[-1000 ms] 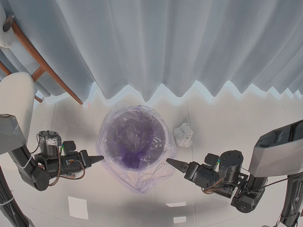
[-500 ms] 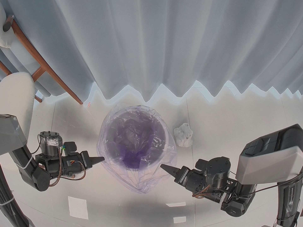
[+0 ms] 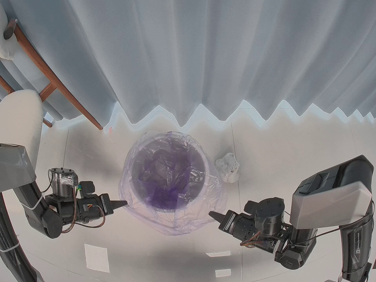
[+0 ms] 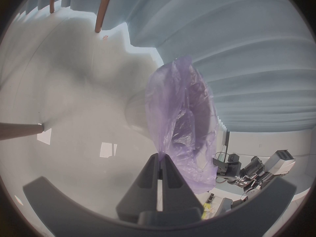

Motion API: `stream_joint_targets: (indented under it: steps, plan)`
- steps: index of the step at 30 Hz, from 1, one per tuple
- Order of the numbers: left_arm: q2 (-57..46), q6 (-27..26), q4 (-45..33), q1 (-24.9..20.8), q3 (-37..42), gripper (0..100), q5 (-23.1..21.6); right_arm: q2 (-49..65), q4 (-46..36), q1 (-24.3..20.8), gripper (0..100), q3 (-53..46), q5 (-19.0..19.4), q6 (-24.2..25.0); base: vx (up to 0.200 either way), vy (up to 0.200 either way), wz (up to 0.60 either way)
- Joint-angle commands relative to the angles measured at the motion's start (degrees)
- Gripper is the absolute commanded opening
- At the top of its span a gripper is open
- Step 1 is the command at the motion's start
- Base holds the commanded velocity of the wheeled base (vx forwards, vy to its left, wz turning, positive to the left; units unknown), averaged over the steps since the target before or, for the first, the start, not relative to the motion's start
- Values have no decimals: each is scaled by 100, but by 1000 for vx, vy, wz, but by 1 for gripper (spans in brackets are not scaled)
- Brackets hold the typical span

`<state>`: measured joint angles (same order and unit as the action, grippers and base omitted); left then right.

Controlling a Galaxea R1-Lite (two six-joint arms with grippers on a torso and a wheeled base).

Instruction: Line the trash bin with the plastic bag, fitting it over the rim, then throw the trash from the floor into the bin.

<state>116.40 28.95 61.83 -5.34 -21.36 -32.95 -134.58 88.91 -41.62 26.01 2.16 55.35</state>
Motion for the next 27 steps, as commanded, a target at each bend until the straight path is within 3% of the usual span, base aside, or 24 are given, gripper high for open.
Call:
stream_joint_targets:
  steps: [1, 7, 13, 20, 27]
  plan:
    - [234, -56, -4, 7, 70, 0, -1, -86, 4, -110, 0, -97, 13, -33, 0, 0, 0]
    - [551, -171, -4, 24, 44, 0, 87, -156, -22, -110, 0, -88, 13, -138, 0, 0, 0]
    - [1025, -232, 4, -64, -149, 0, 869, -340, -14, -48, 0, -26, 4, -305, 0, 0, 0]
    - [1166, -223, 75, -55, -281, 0, 948, -560, 39, 13, 0, 53, -14, -490, 0, 0, 0]
    - [1421, -215, 84, -55, -536, 0, 1318, -833, 57, 260, 0, 316, -154, -744, 0, 0, 0]
